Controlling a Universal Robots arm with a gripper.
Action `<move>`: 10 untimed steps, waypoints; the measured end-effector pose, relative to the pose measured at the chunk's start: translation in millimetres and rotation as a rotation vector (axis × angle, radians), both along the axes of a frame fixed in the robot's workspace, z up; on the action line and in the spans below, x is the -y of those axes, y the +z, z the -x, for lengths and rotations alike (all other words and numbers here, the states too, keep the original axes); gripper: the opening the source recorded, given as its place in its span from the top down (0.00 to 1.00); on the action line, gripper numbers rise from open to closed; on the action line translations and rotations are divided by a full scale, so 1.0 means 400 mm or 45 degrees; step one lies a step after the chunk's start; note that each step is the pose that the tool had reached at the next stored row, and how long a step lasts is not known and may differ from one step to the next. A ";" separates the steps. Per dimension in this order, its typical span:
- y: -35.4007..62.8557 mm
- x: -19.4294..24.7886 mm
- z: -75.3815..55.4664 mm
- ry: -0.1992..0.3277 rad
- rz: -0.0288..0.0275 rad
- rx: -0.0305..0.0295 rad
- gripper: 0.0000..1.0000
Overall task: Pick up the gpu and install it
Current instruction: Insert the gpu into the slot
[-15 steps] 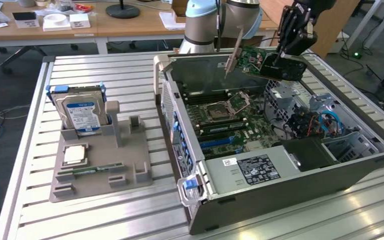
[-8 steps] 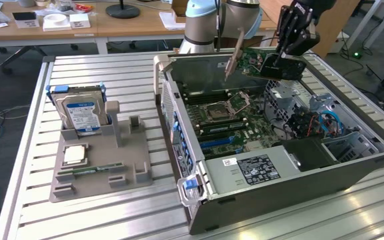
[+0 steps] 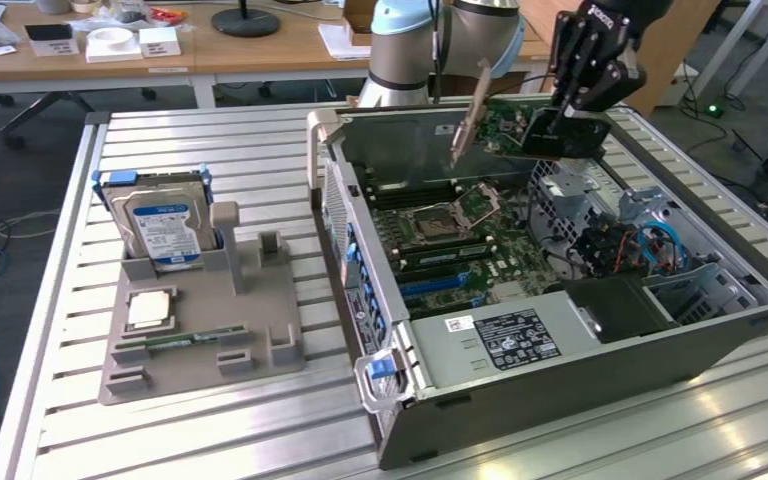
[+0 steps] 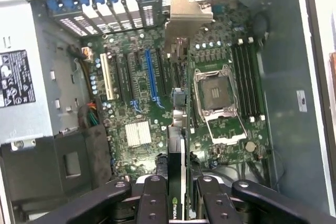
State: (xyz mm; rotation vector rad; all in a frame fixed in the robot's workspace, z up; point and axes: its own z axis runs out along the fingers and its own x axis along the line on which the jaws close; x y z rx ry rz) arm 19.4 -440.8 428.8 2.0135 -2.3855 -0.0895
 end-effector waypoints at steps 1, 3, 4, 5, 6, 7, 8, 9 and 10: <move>0.000 0.000 0.000 0.020 0.0000 0.0000 0.74; 0.000 0.000 0.000 0.063 -0.0001 0.0000 0.74; 0.000 0.000 0.000 0.084 0.0000 0.0001 0.74; 0.000 0.000 0.000 0.106 -0.0001 0.0000 0.74; 0.000 0.000 0.000 0.128 -0.0001 0.0000 0.74; 0.000 0.000 0.000 0.150 0.0000 0.0000 0.74; 0.000 0.000 0.000 0.171 0.0000 0.0000 0.74; -0.001 0.000 0.000 0.193 -0.0001 0.0000 0.74; -0.001 0.000 0.000 0.214 -0.0001 0.0000 0.74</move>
